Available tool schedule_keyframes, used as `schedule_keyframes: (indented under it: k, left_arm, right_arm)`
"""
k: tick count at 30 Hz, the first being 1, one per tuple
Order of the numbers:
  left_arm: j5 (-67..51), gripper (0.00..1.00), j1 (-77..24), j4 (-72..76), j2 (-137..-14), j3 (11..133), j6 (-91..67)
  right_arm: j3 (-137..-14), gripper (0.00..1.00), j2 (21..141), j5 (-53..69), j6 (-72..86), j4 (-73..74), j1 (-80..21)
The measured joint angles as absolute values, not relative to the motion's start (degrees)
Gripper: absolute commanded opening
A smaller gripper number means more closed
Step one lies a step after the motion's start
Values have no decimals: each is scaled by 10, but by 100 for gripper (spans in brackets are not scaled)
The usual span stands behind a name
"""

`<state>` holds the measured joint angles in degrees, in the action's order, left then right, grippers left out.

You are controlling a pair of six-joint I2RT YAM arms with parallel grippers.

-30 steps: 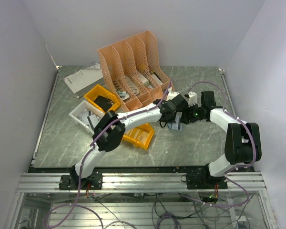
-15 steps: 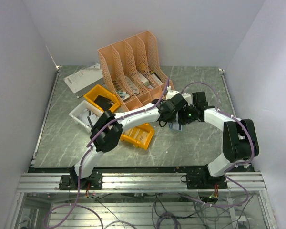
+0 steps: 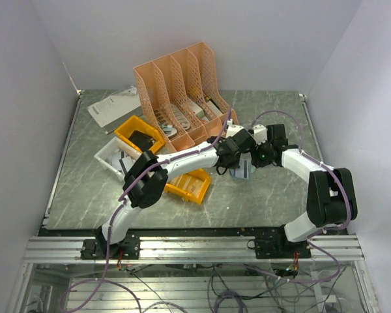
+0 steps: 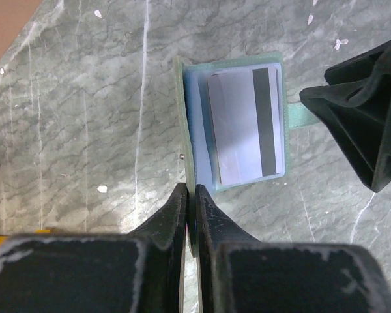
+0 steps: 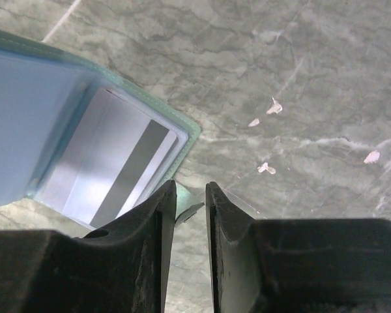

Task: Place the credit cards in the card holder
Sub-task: Close the card holder at the center of the board.

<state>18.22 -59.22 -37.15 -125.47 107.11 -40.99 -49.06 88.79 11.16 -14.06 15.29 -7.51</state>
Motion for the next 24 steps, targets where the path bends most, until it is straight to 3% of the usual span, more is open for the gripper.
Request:
schedule_keyframes:
  k: [12,17,23,24]
  left_arm:
    - [182,7,-592,-368,-1254,1061,-415]
    - [182,7,-592,-368,-1254,1061,-416]
    - [182,7,-592,-367,-1254,1061,-416]
    - [182,7,-592,-367,-1254,1061,-416]
  right_arm:
    - [-491,31,888,134,-152,199,-38]
    - [-492,22,889,144,-155,212,-34]
    - [-496,0,889,167,-157,223,-22]
    - [-497,0,889,174,-157,226,-17]
